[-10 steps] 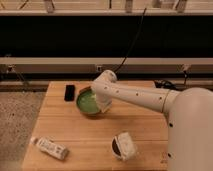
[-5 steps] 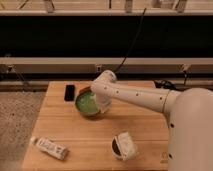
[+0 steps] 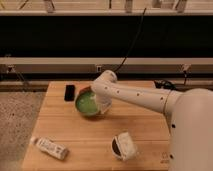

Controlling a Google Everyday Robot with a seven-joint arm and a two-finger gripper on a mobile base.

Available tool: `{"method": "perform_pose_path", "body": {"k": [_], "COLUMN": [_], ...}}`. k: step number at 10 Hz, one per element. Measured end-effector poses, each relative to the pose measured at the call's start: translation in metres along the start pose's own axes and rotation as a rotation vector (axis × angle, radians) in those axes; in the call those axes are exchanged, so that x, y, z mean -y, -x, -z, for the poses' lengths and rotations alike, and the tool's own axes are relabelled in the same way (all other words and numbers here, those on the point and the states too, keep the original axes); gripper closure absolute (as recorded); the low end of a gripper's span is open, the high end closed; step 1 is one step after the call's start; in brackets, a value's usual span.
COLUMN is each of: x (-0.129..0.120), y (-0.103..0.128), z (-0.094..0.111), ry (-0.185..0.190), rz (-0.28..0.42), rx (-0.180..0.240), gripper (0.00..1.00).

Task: Drag the ceramic bowl in a circle

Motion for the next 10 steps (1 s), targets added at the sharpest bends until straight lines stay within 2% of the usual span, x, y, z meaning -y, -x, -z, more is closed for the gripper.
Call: {"method": "perform_pose_path", "body": {"k": [10], "x": [-0.014], "y": [0.004], "z": [0.008], "ry": [0.016], "rz": [-0.002], "rx": [0.017], "gripper": [0.98]}}
